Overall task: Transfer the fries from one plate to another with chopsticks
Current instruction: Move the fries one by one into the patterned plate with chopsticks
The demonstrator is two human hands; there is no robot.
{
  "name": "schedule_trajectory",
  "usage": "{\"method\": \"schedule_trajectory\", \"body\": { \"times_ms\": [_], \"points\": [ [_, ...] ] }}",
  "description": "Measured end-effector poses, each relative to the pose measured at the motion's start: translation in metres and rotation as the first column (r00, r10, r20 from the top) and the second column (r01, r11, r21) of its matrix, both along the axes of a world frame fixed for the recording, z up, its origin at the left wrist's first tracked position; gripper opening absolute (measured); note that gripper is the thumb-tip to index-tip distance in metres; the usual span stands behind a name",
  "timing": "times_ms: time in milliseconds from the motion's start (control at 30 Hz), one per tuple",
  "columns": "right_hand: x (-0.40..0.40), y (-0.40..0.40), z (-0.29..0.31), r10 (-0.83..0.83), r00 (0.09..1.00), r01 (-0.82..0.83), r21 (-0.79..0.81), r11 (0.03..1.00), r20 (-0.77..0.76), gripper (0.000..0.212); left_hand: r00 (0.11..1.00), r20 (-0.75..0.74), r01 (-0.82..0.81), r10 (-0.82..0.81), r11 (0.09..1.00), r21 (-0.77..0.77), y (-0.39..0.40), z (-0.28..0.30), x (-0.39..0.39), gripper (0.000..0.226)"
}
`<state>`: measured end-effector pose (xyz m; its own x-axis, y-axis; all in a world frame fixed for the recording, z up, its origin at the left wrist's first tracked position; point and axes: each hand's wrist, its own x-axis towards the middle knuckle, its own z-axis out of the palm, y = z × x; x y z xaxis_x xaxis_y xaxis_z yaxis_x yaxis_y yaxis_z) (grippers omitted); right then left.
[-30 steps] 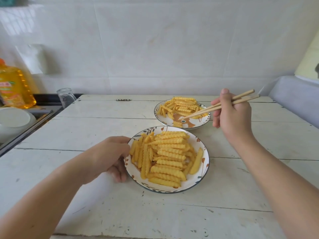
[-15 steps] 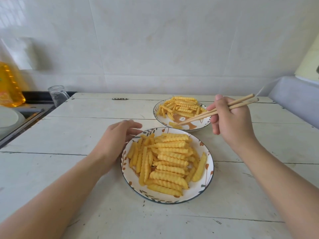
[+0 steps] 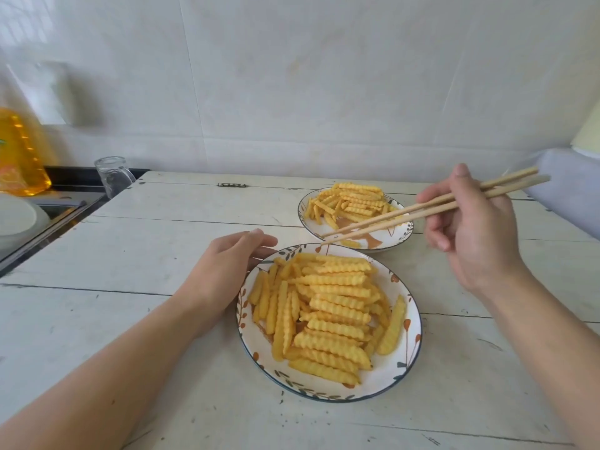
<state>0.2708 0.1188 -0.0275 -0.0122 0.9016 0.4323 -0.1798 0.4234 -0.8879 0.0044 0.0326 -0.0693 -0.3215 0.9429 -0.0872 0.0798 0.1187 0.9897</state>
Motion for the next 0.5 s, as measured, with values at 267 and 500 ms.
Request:
{"method": "schedule_trajectory", "body": {
  "times_ms": [267,500],
  "points": [
    [0.018,0.015,-0.003,-0.181,0.973,0.184,-0.010,0.983,0.143,0.045,1.000,-0.015,0.005,-0.005,1.000,-0.001,-0.001,0.000,0.001,0.036],
    [0.010,0.009,-0.004,-0.208,0.974,0.207,0.022,0.978,0.094,0.056,1.000,-0.014,0.004,-0.004,1.000,-0.004,-0.001,0.000,0.001,0.034]
  ]
}}
